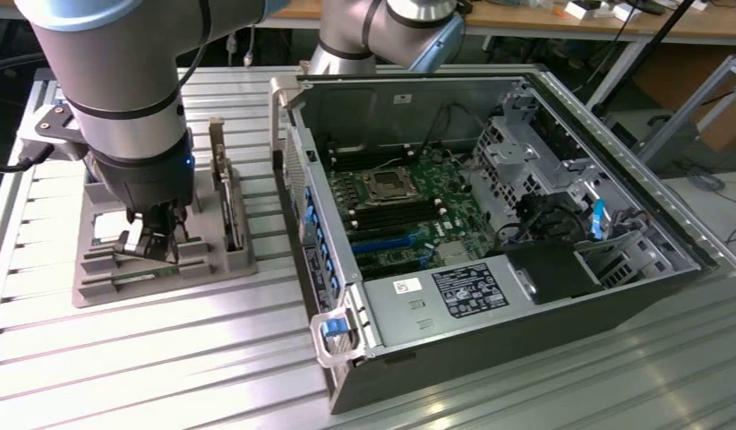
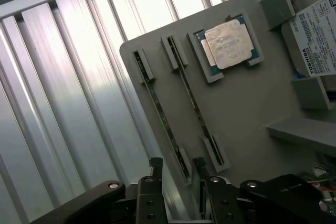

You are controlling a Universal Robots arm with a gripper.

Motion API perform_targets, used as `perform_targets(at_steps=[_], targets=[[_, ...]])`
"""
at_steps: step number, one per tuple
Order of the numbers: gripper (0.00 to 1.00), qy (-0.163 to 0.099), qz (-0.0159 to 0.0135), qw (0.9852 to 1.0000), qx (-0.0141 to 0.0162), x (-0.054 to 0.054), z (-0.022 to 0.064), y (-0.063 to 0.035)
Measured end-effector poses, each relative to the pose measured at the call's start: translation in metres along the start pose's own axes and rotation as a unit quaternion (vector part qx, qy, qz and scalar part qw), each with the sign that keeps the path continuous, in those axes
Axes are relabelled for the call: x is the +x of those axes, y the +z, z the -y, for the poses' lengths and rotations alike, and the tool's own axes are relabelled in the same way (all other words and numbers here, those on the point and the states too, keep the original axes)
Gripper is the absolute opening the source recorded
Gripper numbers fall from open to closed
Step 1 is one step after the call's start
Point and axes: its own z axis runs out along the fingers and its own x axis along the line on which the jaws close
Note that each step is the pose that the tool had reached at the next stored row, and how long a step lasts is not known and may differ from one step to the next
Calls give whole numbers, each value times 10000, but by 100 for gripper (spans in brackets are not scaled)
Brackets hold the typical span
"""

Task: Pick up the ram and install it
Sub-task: 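Pick up the ram and move it above insertion slot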

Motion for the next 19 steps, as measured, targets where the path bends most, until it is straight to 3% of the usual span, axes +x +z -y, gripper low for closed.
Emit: perform_targets(at_steps=[7, 19], targets=[[36, 0, 0, 10000, 0, 30, -64, 69], [36, 1, 1, 10000, 1, 37, -62, 194]])
